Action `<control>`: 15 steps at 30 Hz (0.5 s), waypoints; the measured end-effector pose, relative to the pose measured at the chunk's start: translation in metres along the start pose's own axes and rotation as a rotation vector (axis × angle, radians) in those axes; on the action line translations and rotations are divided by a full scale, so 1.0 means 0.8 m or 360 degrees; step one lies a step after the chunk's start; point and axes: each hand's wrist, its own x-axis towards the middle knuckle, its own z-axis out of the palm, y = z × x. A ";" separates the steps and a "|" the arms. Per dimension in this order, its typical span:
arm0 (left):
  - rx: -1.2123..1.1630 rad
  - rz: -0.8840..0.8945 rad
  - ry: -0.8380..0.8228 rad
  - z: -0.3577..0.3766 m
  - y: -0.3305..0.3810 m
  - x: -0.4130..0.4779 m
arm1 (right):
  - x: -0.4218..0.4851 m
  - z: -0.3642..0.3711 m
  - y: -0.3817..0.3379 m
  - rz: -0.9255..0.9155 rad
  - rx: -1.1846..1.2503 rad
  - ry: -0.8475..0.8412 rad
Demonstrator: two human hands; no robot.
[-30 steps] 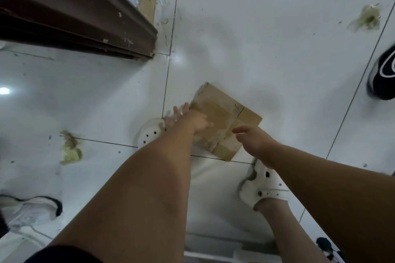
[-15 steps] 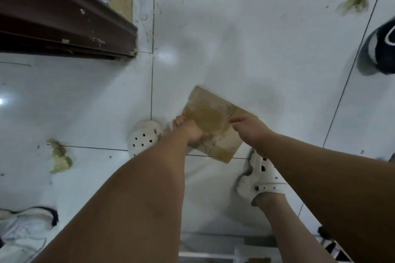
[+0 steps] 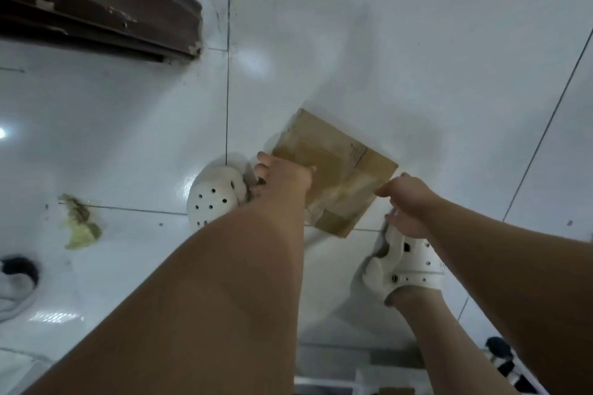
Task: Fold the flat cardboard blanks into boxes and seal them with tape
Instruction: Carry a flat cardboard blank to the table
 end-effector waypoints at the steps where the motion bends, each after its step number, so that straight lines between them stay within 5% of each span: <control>1: -0.0055 -0.0018 0.0001 0.002 0.001 0.005 | 0.008 0.001 -0.001 0.0008 0.0038 0.0040; 3: -0.0014 0.0061 -0.0096 -0.001 0.004 0.015 | 0.020 0.006 -0.008 0.0045 0.0177 0.0042; 6: 0.0319 0.0561 -0.0348 -0.014 0.010 0.002 | 0.016 0.015 -0.011 0.0101 0.0361 -0.0078; 8: 0.0216 0.0807 -0.0514 -0.030 0.013 -0.031 | -0.002 0.011 -0.002 0.0106 0.0389 -0.0107; 15: -0.0827 0.0501 -0.0927 -0.113 -0.022 -0.164 | -0.127 -0.045 -0.008 -0.0158 0.0394 -0.0081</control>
